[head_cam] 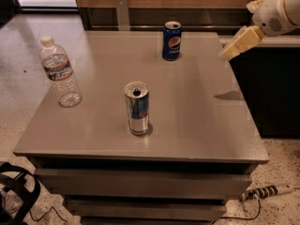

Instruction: Pick pepsi can

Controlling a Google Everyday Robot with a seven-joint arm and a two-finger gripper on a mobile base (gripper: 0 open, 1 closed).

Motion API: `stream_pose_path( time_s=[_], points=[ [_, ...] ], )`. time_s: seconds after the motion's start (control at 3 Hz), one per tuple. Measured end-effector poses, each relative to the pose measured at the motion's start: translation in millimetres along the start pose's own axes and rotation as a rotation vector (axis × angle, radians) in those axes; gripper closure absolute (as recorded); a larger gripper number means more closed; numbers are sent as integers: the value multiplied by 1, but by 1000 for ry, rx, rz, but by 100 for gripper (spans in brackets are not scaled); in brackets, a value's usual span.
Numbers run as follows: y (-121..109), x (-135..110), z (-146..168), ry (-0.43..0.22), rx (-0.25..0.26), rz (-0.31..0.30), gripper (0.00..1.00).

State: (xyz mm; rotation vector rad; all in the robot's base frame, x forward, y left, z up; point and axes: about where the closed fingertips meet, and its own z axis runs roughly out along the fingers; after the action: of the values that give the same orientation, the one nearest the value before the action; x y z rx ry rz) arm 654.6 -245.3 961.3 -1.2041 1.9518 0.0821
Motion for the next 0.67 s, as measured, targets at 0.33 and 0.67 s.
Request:
stream_pose_path(
  time_s=[0.33, 0.67],
  points=[
    [-16, -9, 29, -90, -25, 25, 0],
    [-24, -16, 55, -182, -49, 55, 0]
  ],
)
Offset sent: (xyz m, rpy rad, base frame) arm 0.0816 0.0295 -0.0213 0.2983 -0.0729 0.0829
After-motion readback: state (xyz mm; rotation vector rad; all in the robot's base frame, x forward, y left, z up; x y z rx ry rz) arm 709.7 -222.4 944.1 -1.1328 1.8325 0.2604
